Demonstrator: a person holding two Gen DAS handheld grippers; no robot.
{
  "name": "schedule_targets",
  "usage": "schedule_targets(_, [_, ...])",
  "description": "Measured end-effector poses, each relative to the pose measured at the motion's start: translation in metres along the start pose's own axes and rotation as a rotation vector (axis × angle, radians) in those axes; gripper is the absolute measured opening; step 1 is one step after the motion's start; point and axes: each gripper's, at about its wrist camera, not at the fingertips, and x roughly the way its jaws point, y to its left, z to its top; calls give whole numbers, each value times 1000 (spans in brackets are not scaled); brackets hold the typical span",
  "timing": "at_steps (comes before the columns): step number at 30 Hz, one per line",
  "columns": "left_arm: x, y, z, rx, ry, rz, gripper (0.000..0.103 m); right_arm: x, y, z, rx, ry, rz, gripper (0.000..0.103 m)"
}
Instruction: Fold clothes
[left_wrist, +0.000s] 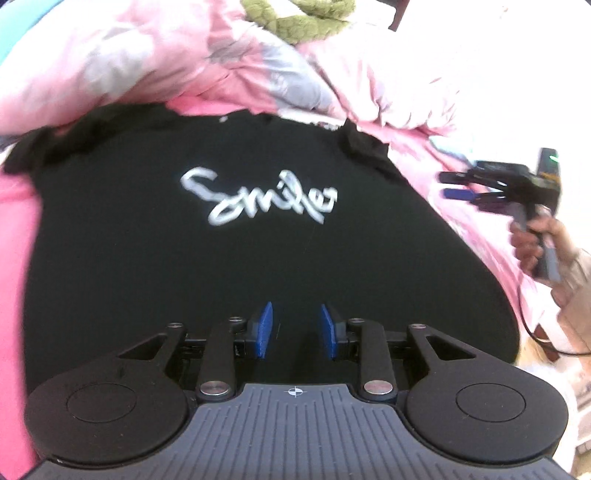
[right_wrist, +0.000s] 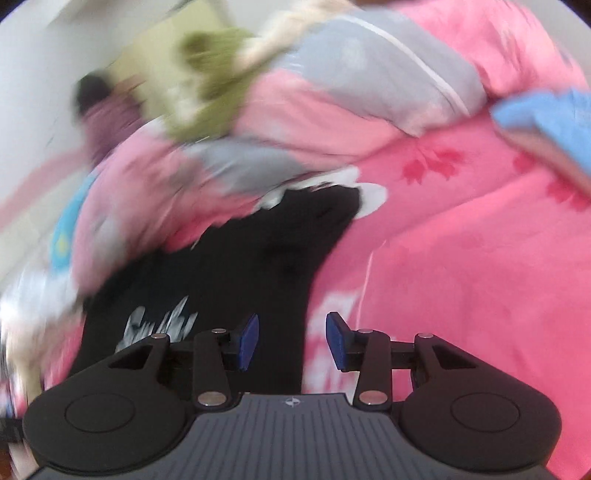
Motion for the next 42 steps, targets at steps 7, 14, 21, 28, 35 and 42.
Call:
schedule_targets(7, [72, -3, 33, 9, -70, -40, 28, 100, -46, 51, 277, 37, -3, 40])
schedule_targets(14, [84, 7, 34, -27, -109, -89, 28, 116, -40, 63, 199, 27, -12, 0])
schedule_targets(21, [85, 13, 32, -58, -122, -119, 28, 106, -39, 78, 113, -121, -172, 0])
schedule_targets(28, [87, 15, 31, -62, -133, -127, 28, 110, -40, 74, 75, -152, -260, 0])
schedule_targets(35, [87, 15, 31, -65, -136, -126, 28, 67, -44, 66, 150, -265, -308, 0])
schedule_targets(42, [79, 8, 39, -68, -125, -81, 29, 82, -53, 86, 216, -175, -145, 32])
